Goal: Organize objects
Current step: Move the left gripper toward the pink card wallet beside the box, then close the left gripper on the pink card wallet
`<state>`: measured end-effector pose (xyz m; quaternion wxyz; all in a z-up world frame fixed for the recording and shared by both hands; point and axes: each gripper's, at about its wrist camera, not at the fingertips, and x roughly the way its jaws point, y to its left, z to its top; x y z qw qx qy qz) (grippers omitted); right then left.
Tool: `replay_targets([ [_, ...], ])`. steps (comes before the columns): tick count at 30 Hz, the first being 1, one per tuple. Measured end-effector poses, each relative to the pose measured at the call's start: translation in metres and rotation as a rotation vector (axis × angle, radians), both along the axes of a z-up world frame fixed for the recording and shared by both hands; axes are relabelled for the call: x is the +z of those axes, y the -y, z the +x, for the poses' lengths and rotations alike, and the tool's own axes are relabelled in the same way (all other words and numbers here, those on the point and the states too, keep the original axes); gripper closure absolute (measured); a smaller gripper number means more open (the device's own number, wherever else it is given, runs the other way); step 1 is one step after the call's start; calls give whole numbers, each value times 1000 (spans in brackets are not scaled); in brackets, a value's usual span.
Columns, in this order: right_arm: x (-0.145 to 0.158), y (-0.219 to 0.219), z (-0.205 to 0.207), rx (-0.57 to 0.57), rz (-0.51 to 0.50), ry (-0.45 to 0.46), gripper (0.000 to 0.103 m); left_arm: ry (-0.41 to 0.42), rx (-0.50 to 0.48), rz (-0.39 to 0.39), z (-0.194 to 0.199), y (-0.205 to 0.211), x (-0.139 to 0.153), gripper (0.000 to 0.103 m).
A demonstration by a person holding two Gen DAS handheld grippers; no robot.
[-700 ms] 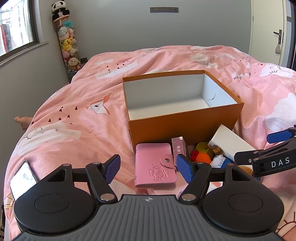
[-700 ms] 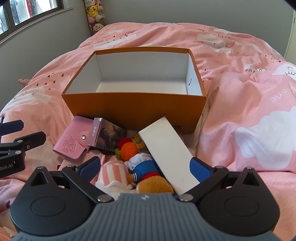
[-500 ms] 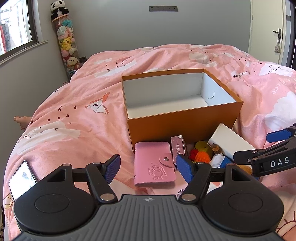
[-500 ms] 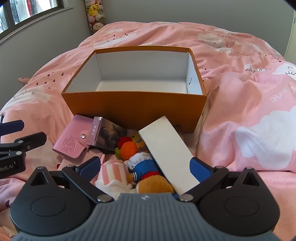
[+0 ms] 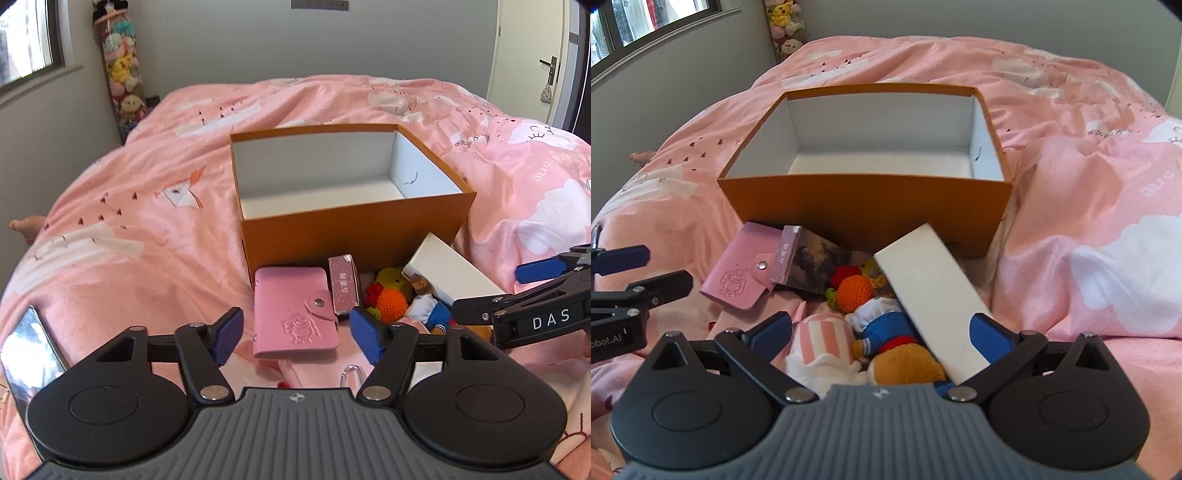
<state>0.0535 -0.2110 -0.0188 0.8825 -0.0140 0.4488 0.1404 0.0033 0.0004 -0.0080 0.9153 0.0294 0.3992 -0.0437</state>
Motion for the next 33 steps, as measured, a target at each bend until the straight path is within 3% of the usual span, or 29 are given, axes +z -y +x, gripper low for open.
replay_targets([
  [8, 1, -6, 22, 73, 12, -40, 3, -116, 25, -78, 22, -20, -17, 31],
  [10, 1, -12, 30, 108, 20, -57, 20, -134, 34, -79, 28, -24, -20, 31],
  [12, -1, -19, 41, 138, 38, -91, 28, -153, 45, -109, 37, -30, -24, 31],
  [25, -23, -71, 99, 236, 78, -169, 34, -329, 146, -297, 99, -61, -66, 31],
  [33, -37, -82, 115, 251, 106, -206, 40, -357, 189, -388, 113, -71, -78, 32],
])
